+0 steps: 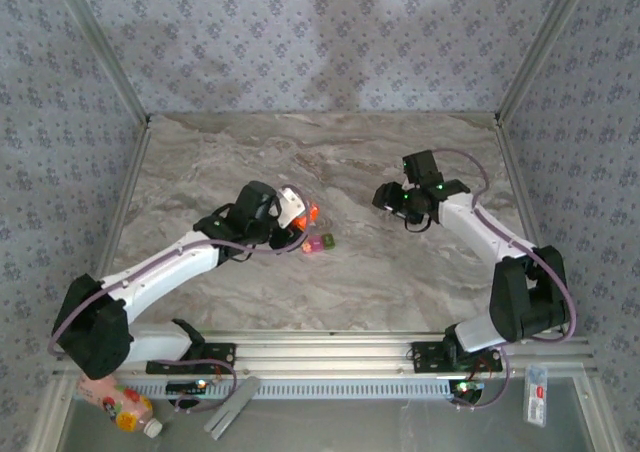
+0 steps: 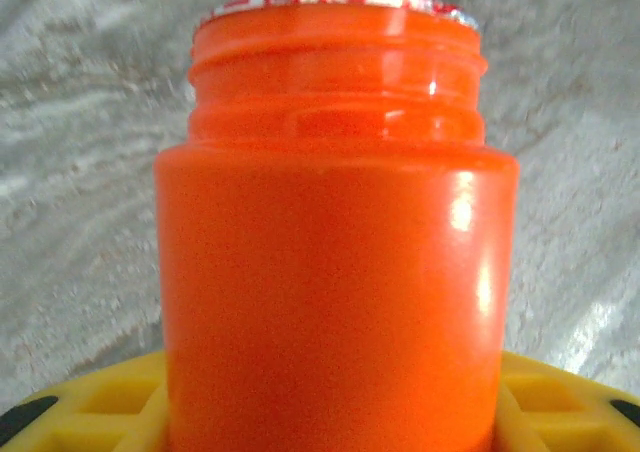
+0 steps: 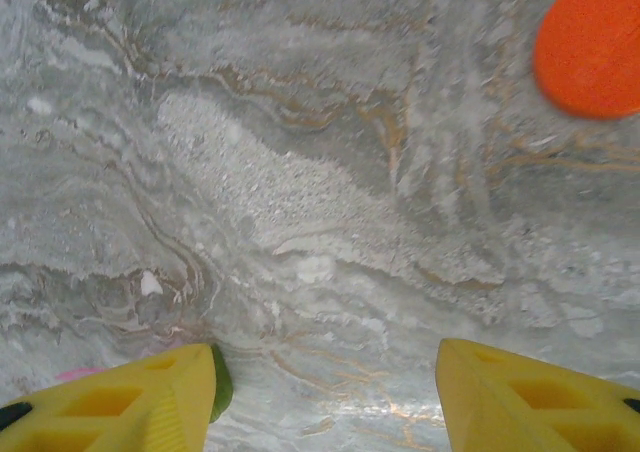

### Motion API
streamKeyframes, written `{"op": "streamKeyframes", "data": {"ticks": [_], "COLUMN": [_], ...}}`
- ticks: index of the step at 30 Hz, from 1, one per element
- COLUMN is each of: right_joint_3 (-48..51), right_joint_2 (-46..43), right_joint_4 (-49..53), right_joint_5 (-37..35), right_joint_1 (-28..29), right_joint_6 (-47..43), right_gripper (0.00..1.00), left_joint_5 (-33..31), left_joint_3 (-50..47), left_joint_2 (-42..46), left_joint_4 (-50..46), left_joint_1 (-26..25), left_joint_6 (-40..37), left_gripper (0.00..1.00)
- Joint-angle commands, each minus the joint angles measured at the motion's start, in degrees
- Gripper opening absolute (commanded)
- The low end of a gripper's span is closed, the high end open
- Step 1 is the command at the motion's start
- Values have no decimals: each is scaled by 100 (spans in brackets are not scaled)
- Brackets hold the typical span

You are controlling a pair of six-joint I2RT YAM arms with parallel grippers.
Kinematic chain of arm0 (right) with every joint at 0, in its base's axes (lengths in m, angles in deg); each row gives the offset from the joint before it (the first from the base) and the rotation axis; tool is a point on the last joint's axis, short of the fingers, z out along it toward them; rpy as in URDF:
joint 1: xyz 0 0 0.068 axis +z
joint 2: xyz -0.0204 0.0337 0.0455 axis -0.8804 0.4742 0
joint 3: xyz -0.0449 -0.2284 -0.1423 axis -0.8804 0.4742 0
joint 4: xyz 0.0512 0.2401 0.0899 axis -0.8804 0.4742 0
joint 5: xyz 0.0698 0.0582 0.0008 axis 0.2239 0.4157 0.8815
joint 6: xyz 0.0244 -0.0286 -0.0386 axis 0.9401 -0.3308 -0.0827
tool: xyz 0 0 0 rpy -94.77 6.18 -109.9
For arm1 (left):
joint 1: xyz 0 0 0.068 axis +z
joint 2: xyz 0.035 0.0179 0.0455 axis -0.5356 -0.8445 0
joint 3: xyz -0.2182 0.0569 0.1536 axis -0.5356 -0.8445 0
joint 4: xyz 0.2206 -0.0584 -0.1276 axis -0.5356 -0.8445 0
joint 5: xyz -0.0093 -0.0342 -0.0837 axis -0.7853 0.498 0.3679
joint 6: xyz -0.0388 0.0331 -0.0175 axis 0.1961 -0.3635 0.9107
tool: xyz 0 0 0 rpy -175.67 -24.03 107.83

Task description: Sort the pills into containers

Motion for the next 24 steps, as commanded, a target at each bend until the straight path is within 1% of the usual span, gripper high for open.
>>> {"op": "streamKeyframes", "data": {"ticks": [1, 3, 5, 10, 12, 16, 18, 24], "right_joint_3": [-260, -346, -449, -807, -1096, -1547, -1874, -2822], "right_joint_2": [-135, -132, -100, 164, 354, 839, 1221, 2218], "right_joint_4": [320, 358, 404, 612, 645, 1005, 1236, 1855], "right_joint_5": [-247, -339, -409, -495, -528, -731, -765, -956], "right_joint_1": [-213, -366, -530, -879, -988, -1077, -1119, -1183], "right_joint_6": [-111, -111, -344, -562, -680, -984, -1175, -1598], "right_gripper": [62, 62, 63, 64, 65, 67, 69, 71], "left_joint_5": [101, 69, 40, 23, -23, -61, -28, 293], "left_joint_3": [-119, -164, -118, 177, 277, 493, 631, 1101], "left_joint_2": [282, 377, 417, 392, 392, 385, 376, 300], "left_joint_4": [1029, 1431, 1699, 2161, 2400, 2783, 2912, 2881], "left_joint_1": [17, 9, 6, 5, -8, -41, -56, -125], "left_joint_6": [211, 318, 348, 348, 372, 392, 382, 319], "left_gripper": [0, 0, 0, 0, 0, 0, 0, 0]}}
